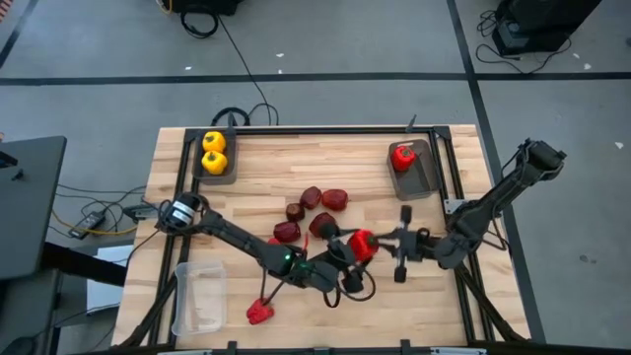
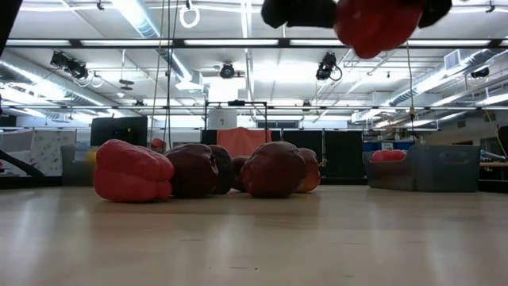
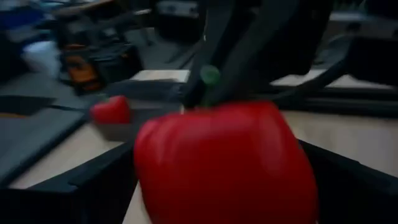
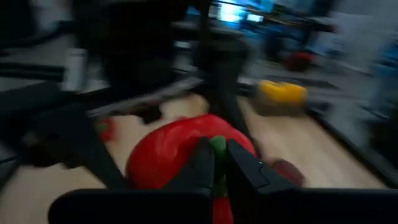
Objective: Sort produce into baskets
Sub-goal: Put the red bell pepper into the right black transparent bin
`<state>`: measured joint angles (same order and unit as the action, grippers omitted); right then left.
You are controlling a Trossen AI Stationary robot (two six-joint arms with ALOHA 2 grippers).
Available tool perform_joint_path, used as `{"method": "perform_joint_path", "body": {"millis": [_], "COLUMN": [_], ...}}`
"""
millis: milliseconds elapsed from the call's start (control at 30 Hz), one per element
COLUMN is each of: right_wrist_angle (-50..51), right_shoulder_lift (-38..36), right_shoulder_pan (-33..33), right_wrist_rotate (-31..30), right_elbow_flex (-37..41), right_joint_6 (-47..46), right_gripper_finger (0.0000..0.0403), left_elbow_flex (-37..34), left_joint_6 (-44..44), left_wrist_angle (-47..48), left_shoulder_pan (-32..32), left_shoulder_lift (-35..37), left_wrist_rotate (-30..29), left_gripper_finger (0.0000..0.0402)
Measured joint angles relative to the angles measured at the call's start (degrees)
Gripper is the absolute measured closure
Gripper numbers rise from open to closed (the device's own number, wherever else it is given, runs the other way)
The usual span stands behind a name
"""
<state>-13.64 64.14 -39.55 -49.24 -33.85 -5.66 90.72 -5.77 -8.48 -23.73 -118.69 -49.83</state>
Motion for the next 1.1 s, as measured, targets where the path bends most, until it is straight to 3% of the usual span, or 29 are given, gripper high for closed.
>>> {"method": "perform_joint_path", "body": {"millis": [100, 200, 400, 567, 767, 933, 1100], "right_wrist_angle": [7.8, 18.2, 47.7, 64.2, 66.6, 67.6, 64.4], "right_shoulder_lift": [-2.7, -6.6, -16.8, -22.2, -21.1, -18.2, -15.3], "right_shoulder_pan": [-0.5, 0.3, 9.5, 22.4, 34.2, 38.7, 40.9], "right_wrist_rotate": [-9.9, -13.9, -17.7, -16.4, -10.2, -6.8, -5.3], "right_elbow_flex": [0.0, 0.0, 0.0, 0.0, 0.0, 0.0, 2.7], "right_joint_6": [-5.2, -13.8, -39.5, -48.5, -46.9, -47.3, -48.0], "right_gripper_finger": [0.0377, 0.0377, 0.0377, 0.0377, 0.0377, 0.0377, 0.0377], "left_elbow_flex": [0.0, -0.2, -0.2, -0.2, -0.2, -0.2, -0.2], "left_joint_6": [-1.5, -6.4, -15.8, -10.0, 0.6, 2.7, 4.4], "left_wrist_angle": [5.6, 13.1, 29.3, 31.4, 26.6, 18.4, 20.3], "left_shoulder_pan": [0.1, -0.5, 0.4, 3.1, 6.7, 10.6, 14.6], "left_shoulder_lift": [0.3, 1.0, 1.9, 1.9, 1.9, 3.4, 8.4], "left_wrist_rotate": [-4.5, -4.9, 7.9, 14.0, 19.7, 25.9, 32.2], "left_gripper_finger": [0.0012, 0.0013, 0.0014, 0.0014, 0.0014, 0.0014, 0.0022]}}
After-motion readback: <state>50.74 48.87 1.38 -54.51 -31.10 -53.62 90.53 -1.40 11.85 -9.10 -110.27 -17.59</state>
